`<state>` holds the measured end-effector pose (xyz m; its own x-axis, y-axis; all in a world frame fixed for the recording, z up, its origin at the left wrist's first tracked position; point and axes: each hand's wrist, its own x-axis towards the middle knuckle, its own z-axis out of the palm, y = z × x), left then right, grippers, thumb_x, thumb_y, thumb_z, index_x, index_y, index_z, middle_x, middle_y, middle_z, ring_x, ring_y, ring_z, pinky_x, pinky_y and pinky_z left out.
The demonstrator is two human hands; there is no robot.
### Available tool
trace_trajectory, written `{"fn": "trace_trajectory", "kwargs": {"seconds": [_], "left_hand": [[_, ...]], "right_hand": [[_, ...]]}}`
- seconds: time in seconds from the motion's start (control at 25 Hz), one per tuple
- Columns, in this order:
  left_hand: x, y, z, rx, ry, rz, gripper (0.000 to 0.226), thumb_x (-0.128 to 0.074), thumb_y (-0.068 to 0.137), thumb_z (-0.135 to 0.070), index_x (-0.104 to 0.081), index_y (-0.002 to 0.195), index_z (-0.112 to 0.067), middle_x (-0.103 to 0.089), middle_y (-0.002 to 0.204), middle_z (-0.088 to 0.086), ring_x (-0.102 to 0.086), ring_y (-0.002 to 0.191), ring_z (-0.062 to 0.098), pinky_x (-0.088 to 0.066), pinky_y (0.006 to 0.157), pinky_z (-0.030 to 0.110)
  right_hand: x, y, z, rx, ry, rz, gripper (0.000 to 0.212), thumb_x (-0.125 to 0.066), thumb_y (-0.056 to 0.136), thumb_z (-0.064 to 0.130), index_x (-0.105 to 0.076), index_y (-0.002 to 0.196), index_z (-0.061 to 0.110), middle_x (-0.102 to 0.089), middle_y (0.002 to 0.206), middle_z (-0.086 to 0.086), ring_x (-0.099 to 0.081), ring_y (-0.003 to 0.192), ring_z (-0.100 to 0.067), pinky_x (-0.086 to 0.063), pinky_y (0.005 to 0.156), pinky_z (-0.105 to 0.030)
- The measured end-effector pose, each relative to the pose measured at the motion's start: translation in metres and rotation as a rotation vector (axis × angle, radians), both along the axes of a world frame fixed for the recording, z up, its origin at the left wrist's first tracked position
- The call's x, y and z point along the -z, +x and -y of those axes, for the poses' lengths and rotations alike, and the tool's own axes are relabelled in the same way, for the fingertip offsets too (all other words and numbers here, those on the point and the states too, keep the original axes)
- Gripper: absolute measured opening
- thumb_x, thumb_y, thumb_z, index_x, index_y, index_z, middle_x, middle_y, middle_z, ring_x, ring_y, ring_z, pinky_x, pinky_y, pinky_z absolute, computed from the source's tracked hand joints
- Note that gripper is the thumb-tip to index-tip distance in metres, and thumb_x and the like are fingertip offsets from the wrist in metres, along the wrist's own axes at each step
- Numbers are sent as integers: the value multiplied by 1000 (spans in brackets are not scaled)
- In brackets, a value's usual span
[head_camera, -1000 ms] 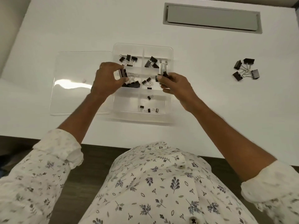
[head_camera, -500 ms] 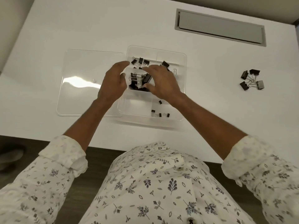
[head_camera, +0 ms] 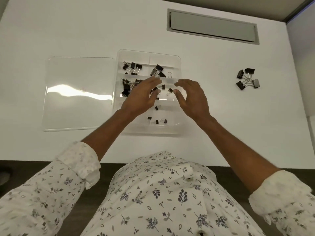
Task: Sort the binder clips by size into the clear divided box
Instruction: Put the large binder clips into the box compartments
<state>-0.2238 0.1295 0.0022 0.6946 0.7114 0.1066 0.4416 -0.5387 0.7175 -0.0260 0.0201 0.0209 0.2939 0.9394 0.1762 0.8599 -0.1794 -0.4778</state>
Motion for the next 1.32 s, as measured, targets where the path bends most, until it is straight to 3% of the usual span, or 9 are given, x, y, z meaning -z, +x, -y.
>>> {"fn": "trace_trajectory", "kwargs": {"seconds": [0.16, 0.28, 0.4, 0.68, 0.84, 0.96, 1.04, 1.24, 1.32], "left_hand": [[-4, 62, 20, 118, 19, -11, 42, -55, 104, -28, -55, 144, -14, -54, 151, 0, -38, 148, 13, -33, 121, 32], [-4, 107, 38, 170, 30, -24, 44, -55, 104, -29, -53, 146, -15, -52, 153, -1, -35, 150, 11, -33, 121, 32], [1, 148, 58, 216, 40, -80, 46, -55, 104, -30, -52, 147, -15, -50, 154, 0, -34, 151, 14, -34, 120, 35], [16, 236, 107, 198, -3, -200, 48, -57, 103, -28, -50, 148, -12, -47, 156, 4, -34, 151, 19, -32, 121, 35], [27, 291, 117, 170, -59, -220, 49, -58, 102, -28, -51, 147, -10, -44, 157, 7, -38, 147, 23, -34, 120, 36], [29, 340, 117, 146, -36, -223, 51, -60, 99, -27, -51, 146, -8, -43, 157, 11, -35, 149, 28, -35, 120, 43], [32, 368, 113, 115, 36, -248, 52, -59, 99, -28, -50, 147, -9, -42, 157, 13, -30, 151, 31, -34, 118, 44], [52, 395, 101, 49, 27, -245, 43, -64, 93, -36, -63, 132, -17, -56, 140, 5, -44, 136, 25, -48, 104, 41], [54, 392, 103, 44, 28, -229, 34, -65, 91, -34, -67, 121, -18, -64, 125, 1, -50, 126, 23, -51, 94, 40]], "right_hand": [[8, 52, 39, 137, 28, -45, 30, -60, 100, 40, -66, 122, 21, -61, 135, 6, -54, 125, -16, -50, 96, -31], [16, 114, 67, 208, -19, -27, 33, -62, 100, 39, -63, 125, 18, -52, 147, 2, -47, 135, -19, -41, 96, -25], [30, 196, 91, 288, -117, 6, 42, -57, 99, 39, -59, 132, 14, -44, 155, -8, -39, 143, -27, -37, 108, -30], [48, 342, 96, 68, -380, 217, 59, -54, 98, 10, -37, 152, -4, -27, 164, -23, -22, 153, -42, -27, 124, -49], [59, 350, 109, 9, -408, 183, 54, -55, 99, 12, -42, 149, -3, -36, 159, -23, -30, 148, -41, -33, 121, -47], [57, 342, 135, 15, -298, 159, 43, -60, 94, 13, -56, 136, 5, -46, 149, -16, -46, 131, -40, -50, 100, -49], [59, 335, 151, 17, -271, 166, 36, -62, 92, 13, -62, 129, 9, -49, 148, -13, -53, 120, -39, -52, 90, -46], [63, 332, 186, 58, -213, 94, 25, -59, 95, 9, -68, 118, 9, -59, 136, -10, -57, 110, -37, -52, 91, -43], [63, 334, 194, 81, -191, 46, 22, -60, 97, 9, -69, 116, 7, -59, 132, -12, -57, 110, -35, -46, 94, -30]]}}
